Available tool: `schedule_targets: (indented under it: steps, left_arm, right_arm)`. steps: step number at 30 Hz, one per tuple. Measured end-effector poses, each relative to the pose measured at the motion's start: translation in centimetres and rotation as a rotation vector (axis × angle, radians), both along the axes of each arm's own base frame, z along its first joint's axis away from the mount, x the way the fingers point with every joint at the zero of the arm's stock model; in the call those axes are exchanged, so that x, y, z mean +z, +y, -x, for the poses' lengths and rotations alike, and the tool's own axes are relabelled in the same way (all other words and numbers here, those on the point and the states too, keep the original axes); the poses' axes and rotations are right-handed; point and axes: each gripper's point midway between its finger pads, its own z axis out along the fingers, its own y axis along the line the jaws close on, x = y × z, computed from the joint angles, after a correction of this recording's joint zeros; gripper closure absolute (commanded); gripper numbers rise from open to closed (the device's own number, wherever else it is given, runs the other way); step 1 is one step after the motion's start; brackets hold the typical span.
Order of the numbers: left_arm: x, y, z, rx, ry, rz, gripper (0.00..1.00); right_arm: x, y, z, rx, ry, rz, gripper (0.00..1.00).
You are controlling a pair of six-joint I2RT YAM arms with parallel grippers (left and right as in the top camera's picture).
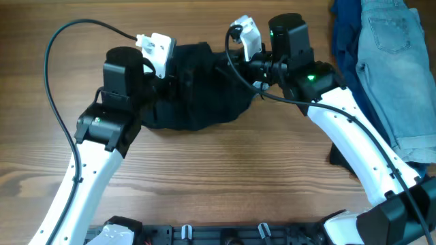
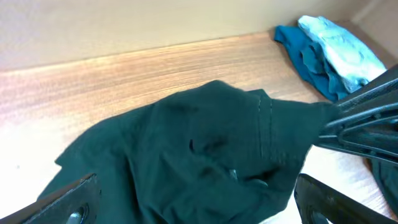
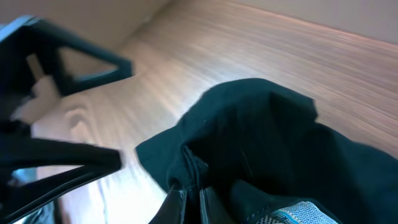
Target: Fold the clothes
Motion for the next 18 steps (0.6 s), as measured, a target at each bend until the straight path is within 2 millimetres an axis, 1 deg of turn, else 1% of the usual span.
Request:
schedule_targets:
  steps: [3,9,11,15,18]
  left_arm:
    - [0.1,-0.4,0.2,-0.051,-0.018,-0.02,0.0]
    - [0.1,-2.3,1.3,-0.217,-0.05,-0.041,0.0]
    - [-0.7,-2.8,1.8,-0.278,-0.038,-0.058,0.0]
    - [-2.1,-3.4,2.2,-0.357,-0.022,-0.094,0.01]
    - [-2.5,-3.9,2.5,-0.419,-0.035,-0.107,0.07]
  right_arm:
    - [0.3,0.5,0.8,0.065,-0.016,-0.014,0.96]
    - [1.1,1.5,2.8,0.218,-0.054,-0.061,0.96]
    - [1.1,1.7,3.2,0.246,-0.058,-0.067,0.96]
    - [1.1,1.8,3.9,0.286,-0.064,-0.073,0.96]
    - [1.1,1.8,4.1,0.303,-0.068,-0.073,0.96]
